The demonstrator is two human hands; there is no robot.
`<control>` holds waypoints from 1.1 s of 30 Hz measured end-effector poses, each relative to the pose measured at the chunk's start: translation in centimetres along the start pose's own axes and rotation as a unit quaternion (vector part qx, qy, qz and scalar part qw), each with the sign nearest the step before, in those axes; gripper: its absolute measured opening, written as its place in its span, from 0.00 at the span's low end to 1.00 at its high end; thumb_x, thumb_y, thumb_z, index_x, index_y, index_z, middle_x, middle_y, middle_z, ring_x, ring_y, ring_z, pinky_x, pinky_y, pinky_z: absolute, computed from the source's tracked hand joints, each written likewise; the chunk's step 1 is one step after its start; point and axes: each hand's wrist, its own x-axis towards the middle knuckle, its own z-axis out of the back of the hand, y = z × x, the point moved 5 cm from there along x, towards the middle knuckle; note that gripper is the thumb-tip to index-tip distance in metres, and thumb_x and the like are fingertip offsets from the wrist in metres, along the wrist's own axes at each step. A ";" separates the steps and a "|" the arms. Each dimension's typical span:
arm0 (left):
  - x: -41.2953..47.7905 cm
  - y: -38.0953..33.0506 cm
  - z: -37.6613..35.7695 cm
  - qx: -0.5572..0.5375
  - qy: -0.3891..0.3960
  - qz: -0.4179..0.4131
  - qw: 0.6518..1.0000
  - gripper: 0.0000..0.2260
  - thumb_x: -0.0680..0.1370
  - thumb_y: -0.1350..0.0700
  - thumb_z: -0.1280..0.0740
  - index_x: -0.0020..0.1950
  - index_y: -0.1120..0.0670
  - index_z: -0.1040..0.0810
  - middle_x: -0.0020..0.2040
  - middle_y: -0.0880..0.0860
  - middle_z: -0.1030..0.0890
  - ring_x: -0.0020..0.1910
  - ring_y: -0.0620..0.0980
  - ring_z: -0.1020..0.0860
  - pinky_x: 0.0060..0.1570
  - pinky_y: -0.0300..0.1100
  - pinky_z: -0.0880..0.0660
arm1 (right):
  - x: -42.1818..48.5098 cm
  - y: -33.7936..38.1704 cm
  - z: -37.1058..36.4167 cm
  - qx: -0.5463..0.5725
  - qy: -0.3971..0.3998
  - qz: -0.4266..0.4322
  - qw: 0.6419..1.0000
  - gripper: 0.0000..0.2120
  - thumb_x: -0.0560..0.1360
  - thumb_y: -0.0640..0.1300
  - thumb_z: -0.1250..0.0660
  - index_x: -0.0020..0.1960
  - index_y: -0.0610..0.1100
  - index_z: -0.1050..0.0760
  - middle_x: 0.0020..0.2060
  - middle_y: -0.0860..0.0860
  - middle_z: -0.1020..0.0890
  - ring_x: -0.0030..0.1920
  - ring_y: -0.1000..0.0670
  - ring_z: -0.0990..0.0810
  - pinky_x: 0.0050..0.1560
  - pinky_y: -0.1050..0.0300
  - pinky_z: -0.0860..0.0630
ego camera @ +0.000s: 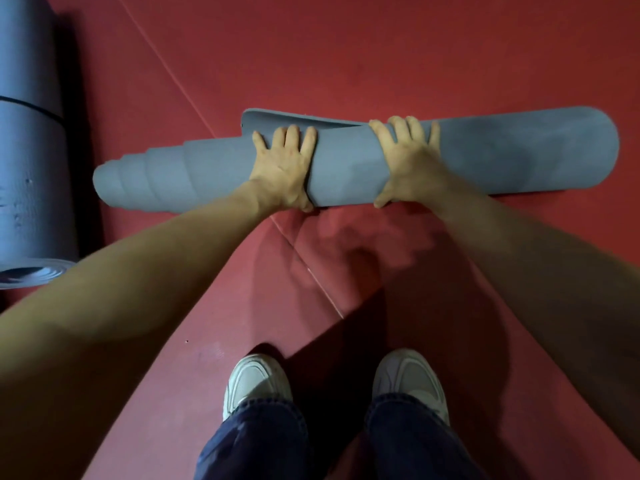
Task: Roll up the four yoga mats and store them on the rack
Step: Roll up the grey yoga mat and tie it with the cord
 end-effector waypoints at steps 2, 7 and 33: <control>-0.1 -0.2 0.2 0.020 -0.012 -0.008 1.000 0.58 0.58 0.34 0.24 0.75 0.60 0.48 0.68 0.62 0.36 0.64 0.61 0.35 0.65 0.65 0.41 | -0.3 0.3 0.0 -0.025 -0.012 0.005 1.000 0.61 0.53 0.55 0.20 0.76 0.47 0.50 0.71 0.43 0.41 0.71 0.41 0.43 0.69 0.32 0.49; -2.0 -0.9 -0.1 0.031 -0.040 -0.016 0.999 0.54 0.59 0.36 0.25 0.74 0.60 0.45 0.66 0.62 0.34 0.60 0.61 0.33 0.63 0.61 0.38 | -2.6 0.9 -0.3 -0.030 -0.011 -0.015 0.999 0.59 0.54 0.55 0.20 0.76 0.47 0.49 0.70 0.43 0.40 0.70 0.41 0.41 0.69 0.31 0.49; -15.0 -4.3 -3.6 -0.107 -0.016 -0.071 0.992 0.53 0.50 0.31 0.31 0.68 0.60 0.32 0.57 0.61 0.24 0.53 0.61 0.25 0.56 0.54 0.34 | -18.8 5.9 -4.2 0.045 -0.074 0.025 0.996 0.58 0.47 0.44 0.22 0.74 0.45 0.42 0.71 0.41 0.36 0.72 0.38 0.42 0.69 0.35 0.55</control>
